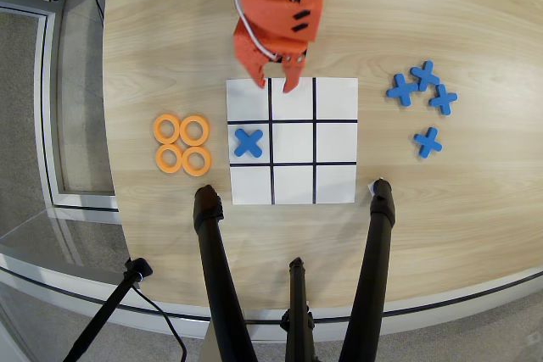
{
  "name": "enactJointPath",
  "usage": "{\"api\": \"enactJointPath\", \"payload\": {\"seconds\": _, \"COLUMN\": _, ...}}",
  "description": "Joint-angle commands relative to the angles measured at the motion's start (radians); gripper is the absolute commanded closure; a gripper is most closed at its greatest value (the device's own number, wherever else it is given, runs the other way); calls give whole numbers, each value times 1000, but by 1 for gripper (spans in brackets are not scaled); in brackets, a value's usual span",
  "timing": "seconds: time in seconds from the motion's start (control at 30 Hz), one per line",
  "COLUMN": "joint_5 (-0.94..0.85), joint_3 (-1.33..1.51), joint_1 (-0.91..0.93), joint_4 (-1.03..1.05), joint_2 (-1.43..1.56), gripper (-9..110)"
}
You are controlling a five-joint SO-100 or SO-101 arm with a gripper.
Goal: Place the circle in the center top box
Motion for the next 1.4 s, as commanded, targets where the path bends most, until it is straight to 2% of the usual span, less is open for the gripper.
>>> {"api": "enactJointPath", "payload": {"seconds": 0.0, "joint_5": 12, "joint_3": -167, "joint_1": 46, "joint_4": -20, "joint_2": -176, "gripper": 88}}
{"api": "enactJointPath", "payload": {"seconds": 0.23, "joint_5": 12, "joint_3": -318, "joint_1": 158, "joint_4": -121, "joint_2": -440, "gripper": 88}}
{"api": "enactJointPath", "payload": {"seconds": 0.67, "joint_5": 44, "joint_3": -603, "joint_1": 293, "joint_4": -153, "joint_2": -822, "gripper": 88}}
{"api": "enactJointPath", "payload": {"seconds": 1.37, "joint_5": 48, "joint_3": -640, "joint_1": 334, "joint_4": -342, "joint_2": -1035, "gripper": 88}}
